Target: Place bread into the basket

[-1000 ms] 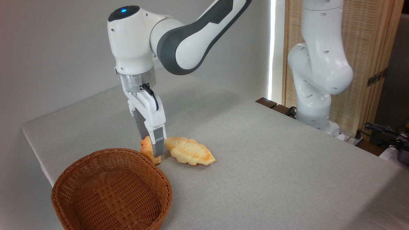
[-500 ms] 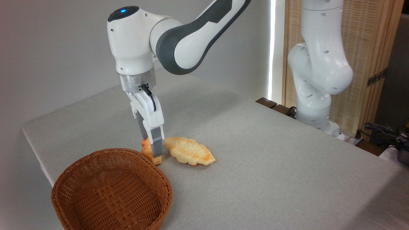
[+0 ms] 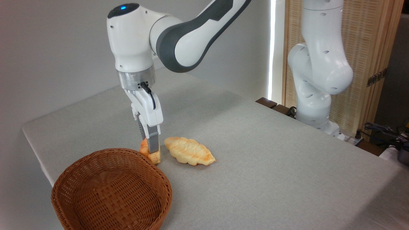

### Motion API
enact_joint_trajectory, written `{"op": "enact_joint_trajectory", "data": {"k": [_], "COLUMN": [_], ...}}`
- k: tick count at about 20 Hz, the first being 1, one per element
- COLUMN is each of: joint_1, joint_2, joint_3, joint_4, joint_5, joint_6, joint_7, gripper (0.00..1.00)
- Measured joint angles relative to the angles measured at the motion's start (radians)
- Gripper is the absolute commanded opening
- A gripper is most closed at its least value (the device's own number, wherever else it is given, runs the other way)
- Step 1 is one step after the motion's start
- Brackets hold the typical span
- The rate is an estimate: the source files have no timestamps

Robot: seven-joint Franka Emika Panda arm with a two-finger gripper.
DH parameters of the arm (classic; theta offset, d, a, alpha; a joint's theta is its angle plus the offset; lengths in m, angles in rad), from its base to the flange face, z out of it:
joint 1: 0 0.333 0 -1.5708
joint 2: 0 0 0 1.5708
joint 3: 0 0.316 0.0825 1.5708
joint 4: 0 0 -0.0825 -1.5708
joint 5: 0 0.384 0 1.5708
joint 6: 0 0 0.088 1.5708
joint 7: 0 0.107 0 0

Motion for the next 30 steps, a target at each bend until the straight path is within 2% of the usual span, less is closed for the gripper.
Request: {"op": "enact_joint_trajectory", "data": {"k": [4, 8, 11, 14, 15, 16, 18, 19, 30], "joint_1": [0.007, 0.009, 0.009, 0.009, 0.009, 0.009, 0.009, 0.009, -0.004], "joint_2": [-0.022, -0.036, -0.036, -0.036, -0.035, -0.034, -0.028, -0.024, 0.027], "joint_3": [0.036, 0.065, 0.091, 0.119, 0.124, 0.127, 0.128, 0.128, 0.117], "joint_4": [0.061, 0.090, 0.110, 0.122, 0.123, 0.123, 0.123, 0.123, 0.124], "joint_5": [0.000, -0.006, -0.062, -0.124, -0.141, -0.152, -0.161, -0.162, -0.163], "joint_6": [-0.140, -0.172, -0.162, -0.086, -0.048, -0.012, 0.028, 0.037, 0.066], "joint_7": [0.002, 0.002, 0.002, 0.002, 0.002, 0.002, 0.002, 0.002, 0.002], "gripper": [0.36, 0.36, 0.36, 0.38, 0.45, 0.58, 0.96, 1.00, 1.00]}}
